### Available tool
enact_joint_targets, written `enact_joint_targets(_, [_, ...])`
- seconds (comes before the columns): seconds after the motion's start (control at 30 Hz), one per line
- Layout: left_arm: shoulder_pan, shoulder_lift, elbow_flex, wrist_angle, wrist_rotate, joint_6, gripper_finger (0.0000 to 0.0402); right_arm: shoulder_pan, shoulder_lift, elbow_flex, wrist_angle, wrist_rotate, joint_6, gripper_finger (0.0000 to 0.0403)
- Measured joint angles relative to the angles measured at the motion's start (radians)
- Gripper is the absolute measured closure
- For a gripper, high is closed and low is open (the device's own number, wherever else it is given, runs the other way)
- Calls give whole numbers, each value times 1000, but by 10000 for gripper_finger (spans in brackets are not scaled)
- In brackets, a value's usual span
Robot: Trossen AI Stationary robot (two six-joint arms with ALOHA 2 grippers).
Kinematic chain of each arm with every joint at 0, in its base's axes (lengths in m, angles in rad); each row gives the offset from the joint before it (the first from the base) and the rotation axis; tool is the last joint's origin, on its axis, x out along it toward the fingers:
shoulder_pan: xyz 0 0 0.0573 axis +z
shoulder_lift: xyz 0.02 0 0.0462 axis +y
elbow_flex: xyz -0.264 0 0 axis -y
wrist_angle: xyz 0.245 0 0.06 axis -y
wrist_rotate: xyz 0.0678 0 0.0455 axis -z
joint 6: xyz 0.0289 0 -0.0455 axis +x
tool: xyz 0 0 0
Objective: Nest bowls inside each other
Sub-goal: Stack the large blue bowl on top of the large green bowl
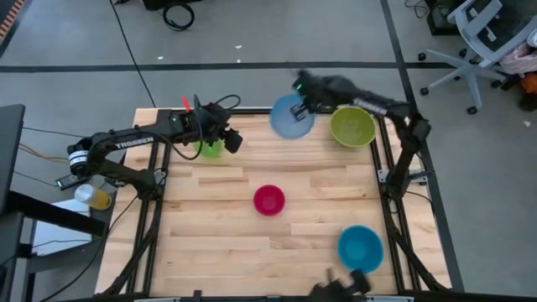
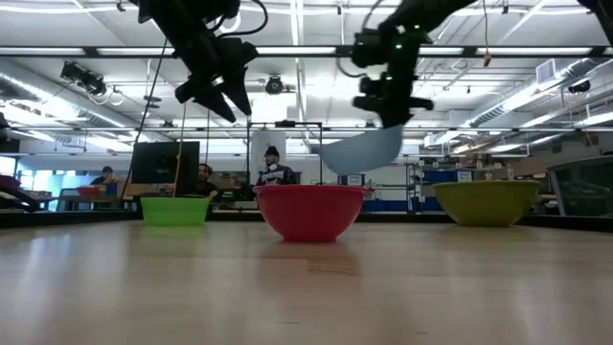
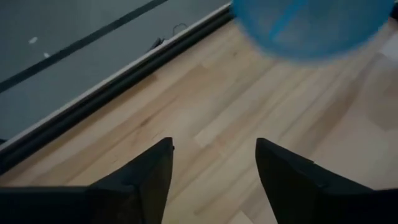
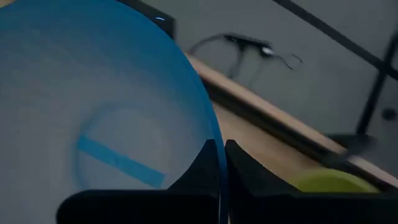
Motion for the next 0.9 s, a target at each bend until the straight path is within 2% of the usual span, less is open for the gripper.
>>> enact_joint_targets(0.1, [1,-1,0,-11,0,-13,170,-99,-76,1,-36,-8,-56,393])
enact_joint_targets(0.2, [0,-1,0,-8,3,-17,174,-195,-164,-22,-57,-62,-83,393])
enact_joint_targets(0.3, [1,0,0,12,1,-18,178,-282,-258,-106,-46,-119,-83,393])
enact_joint_targets(0.43, [19,0,0,70,-1,-17,184,-356,-367,-284,-11,-140,-65,393])
enact_joint_targets(0.57, [44,1,0,108,-1,-9,186,-383,-458,-475,56,-157,-15,393])
enact_joint_targets(0.63, [54,1,0,112,0,-9,187,-372,-487,-530,108,-146,2,393])
enact_joint_targets(0.83, [73,1,0,113,25,9,187,-338,-481,-560,159,-57,5,393])
enact_joint_targets(0.9, [72,1,0,113,27,11,187,-334,-467,-560,153,-28,-67,393])
